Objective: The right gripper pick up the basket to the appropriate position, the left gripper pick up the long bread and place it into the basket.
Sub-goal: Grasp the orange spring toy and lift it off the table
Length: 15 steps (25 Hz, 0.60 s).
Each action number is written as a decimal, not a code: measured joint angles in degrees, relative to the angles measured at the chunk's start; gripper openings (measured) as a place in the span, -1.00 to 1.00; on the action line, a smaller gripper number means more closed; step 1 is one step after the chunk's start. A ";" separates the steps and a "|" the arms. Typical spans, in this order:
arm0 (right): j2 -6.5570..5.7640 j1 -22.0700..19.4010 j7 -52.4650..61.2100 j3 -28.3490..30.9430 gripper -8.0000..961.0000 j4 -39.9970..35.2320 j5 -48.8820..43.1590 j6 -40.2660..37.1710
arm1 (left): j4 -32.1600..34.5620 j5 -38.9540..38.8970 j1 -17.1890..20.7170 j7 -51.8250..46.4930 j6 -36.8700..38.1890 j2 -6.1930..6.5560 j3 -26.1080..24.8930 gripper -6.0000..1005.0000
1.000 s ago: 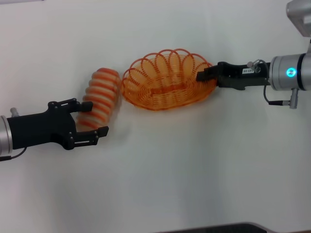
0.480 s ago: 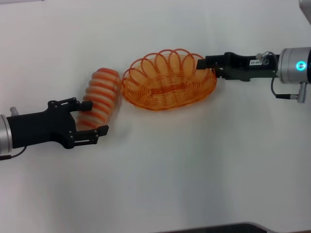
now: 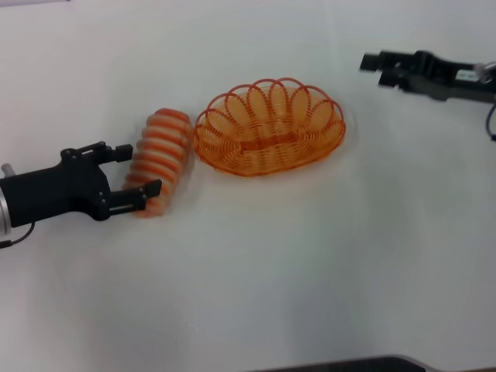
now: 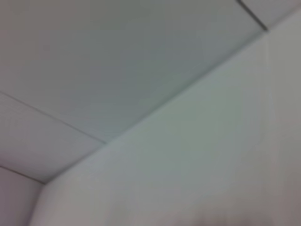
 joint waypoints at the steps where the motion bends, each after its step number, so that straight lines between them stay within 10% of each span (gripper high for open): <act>1: -0.02 -0.66 -1.77 0.44 0.47 -0.65 1.66 -0.81 | 0.00 0.00 0.00 0.00 0.00 0.00 0.00 0.61; 15: -0.72 -5.64 -37.19 8.01 0.45 -1.98 9.00 -14.88 | -2.18 -3.14 -0.90 -9.04 1.90 -1.47 -6.37 0.61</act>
